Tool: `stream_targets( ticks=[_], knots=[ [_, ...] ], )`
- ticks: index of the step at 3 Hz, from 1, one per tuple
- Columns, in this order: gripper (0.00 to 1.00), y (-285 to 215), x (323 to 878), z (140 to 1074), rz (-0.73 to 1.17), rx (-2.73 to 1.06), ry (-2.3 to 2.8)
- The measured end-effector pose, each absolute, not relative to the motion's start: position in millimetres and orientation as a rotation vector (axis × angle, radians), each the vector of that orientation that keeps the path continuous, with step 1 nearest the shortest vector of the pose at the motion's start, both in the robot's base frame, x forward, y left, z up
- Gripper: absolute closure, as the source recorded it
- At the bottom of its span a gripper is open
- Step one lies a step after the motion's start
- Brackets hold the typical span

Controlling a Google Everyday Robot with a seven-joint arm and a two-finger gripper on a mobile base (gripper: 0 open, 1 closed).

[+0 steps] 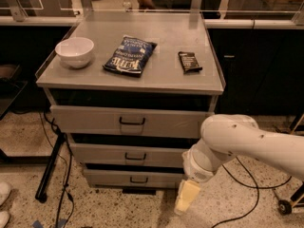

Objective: Open middle drawer

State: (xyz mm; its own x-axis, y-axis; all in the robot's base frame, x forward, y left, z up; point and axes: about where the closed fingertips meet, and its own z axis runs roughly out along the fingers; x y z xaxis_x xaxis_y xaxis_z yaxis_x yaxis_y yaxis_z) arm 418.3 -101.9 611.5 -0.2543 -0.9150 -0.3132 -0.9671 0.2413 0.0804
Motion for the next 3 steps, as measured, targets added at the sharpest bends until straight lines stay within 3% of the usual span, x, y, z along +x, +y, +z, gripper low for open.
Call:
stream_targets(
  ticks=[1, 3],
  knots=[
    [0.0, -78.9, 445.1, 565.0, 0.441, -1.786, 2.28],
    [0.0, -76.0, 443.3, 560.7, 0.422, -1.784, 2.268]
  ],
)
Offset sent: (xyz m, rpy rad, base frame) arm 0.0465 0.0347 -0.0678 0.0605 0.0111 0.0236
